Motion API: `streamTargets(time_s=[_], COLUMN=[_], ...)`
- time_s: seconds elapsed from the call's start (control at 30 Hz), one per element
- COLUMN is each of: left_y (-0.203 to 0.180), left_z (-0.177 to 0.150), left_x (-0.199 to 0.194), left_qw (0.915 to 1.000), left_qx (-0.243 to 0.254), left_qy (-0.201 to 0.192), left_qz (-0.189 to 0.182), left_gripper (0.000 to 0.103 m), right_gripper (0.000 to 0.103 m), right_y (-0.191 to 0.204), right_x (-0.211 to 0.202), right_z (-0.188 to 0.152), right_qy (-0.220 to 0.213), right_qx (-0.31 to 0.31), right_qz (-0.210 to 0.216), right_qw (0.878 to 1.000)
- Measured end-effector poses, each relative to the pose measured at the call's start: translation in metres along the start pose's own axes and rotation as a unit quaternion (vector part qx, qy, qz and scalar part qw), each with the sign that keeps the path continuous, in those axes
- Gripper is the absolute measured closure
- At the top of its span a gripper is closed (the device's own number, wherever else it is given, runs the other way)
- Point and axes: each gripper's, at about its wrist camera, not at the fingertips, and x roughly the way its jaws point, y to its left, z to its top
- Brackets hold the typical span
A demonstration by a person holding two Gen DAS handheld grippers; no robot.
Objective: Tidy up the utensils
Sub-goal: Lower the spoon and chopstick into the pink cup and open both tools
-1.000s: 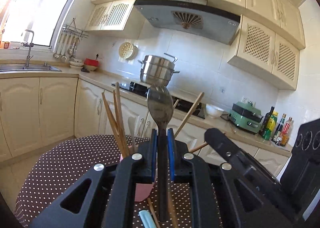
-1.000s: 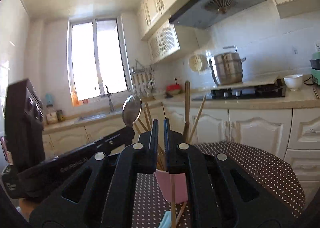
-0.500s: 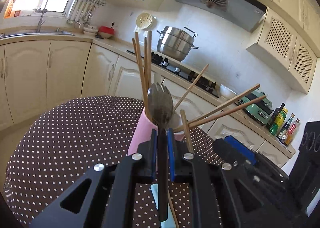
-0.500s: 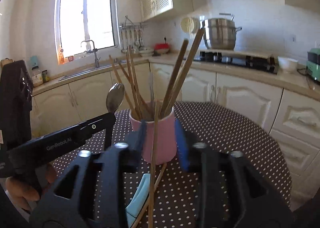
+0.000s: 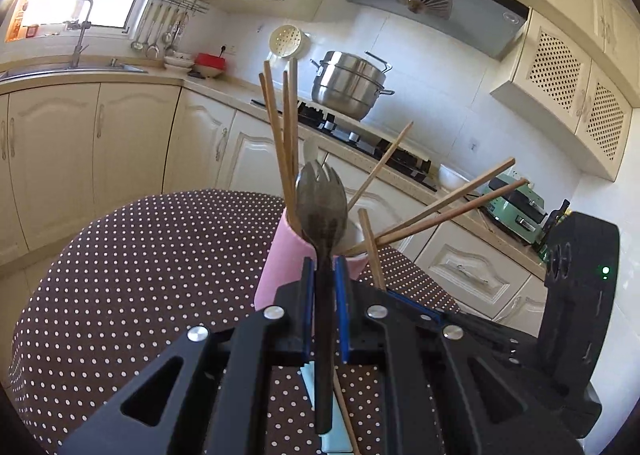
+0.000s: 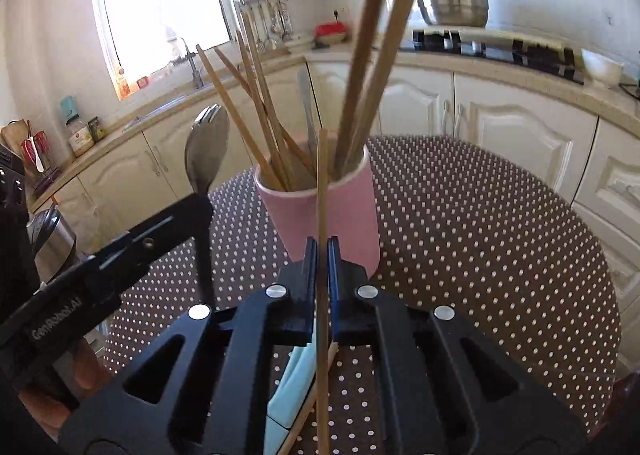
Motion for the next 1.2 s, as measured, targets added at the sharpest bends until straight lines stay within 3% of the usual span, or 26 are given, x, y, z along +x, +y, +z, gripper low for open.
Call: streamTargets(time_s=[0.13, 0.23, 0.43, 0.73, 0.9, 1.2], left_y=[-0.004, -0.009, -0.018, -0.026, -0.028, -0.019], left_z=[0.010, 0.020, 0.040, 0.073, 0.077, 0.078], left_x=[-0.005, -0.006, -0.010, -0.013, -0.004, 0.022], left_qw=[0.9995, 0.9987, 0.9964, 0.9947, 0.9923, 0.9937], left_qx=[0.008, 0.016, 0.029, 0.061, 0.084, 0.085], left_qy=[-0.028, -0.045, -0.074, -0.082, -0.078, -0.038], left_qz=[-0.012, -0.019, -0.028, 0.009, 0.047, 0.063], left_gripper=[0.096, 0.097, 0.097, 0.097, 0.097, 0.097], right_gripper=[0.097, 0.097, 0.097, 0.097, 0.097, 0.097], right_y=[0.006, 0.010, 0.017, 0.028, 0.027, 0.026], right_x=[-0.019, -0.036, -0.057, -0.076, -0.068, -0.056], right_z=[0.009, 0.022, 0.052, 0.086, 0.094, 0.095], right_qy=[-0.052, -0.111, -0.184, -0.296, -0.327, -0.353], right_qx=[-0.010, -0.012, -0.025, -0.025, -0.022, -0.014], right_qz=[0.006, 0.012, 0.011, -0.008, -0.019, -0.022], right_qw=[0.999, 0.994, 0.983, 0.955, 0.944, 0.935])
